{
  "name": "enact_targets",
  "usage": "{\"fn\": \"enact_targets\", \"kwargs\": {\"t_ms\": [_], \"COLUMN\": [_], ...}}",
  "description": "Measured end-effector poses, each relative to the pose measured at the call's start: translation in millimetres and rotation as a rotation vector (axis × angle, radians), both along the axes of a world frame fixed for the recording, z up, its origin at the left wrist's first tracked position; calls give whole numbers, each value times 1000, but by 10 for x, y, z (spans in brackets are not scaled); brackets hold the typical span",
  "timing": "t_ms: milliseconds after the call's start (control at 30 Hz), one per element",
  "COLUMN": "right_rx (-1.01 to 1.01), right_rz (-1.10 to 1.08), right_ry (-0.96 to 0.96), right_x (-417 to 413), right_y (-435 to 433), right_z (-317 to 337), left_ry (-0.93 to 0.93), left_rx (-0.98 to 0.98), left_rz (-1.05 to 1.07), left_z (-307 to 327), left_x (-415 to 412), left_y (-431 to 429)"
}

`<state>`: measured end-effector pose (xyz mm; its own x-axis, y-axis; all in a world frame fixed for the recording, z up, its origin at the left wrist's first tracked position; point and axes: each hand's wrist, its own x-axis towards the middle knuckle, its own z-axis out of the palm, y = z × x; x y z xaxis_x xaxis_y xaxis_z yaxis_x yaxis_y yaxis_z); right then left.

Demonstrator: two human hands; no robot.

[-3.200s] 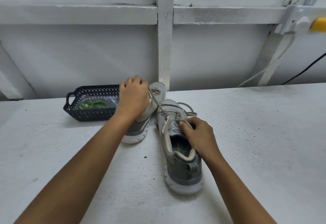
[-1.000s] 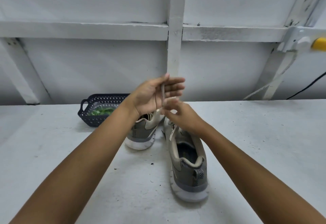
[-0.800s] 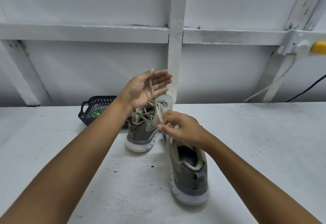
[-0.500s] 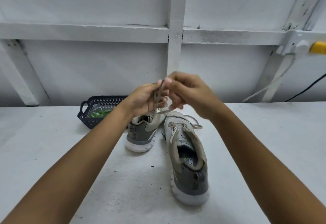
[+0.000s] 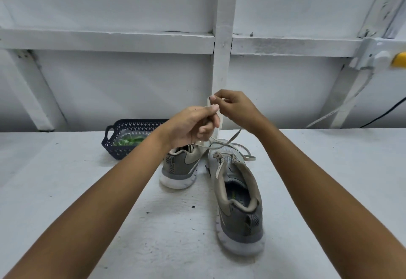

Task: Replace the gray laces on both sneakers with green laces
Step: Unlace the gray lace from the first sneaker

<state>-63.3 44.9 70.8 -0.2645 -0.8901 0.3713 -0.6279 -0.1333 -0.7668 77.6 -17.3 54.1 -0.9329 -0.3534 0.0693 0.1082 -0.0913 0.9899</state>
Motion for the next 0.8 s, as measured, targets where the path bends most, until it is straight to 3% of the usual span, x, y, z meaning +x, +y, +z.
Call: {"fn": "enact_targets", "kwargs": {"t_ms": [133,300,633,700,800], "right_rx": [101,300,206,137,2], "right_rz": [75,150,416,323,23], "right_ry": [-213,-204,-257,-100,384], "right_x": [186,313,420,413,377], "right_y": [77,225,703,697,575], "right_z": [-187,-479,-20,141,346], "left_ry": [92,198,191,153,52], "left_rx": [231,307,350,334,255], "left_rz": [-112,62,300,283,252], "left_z": [98,189,6,-34,-46], "left_x": [-29,-29,-22,-34,-68], "left_y": [62,-73,-302,-259,-137]}}
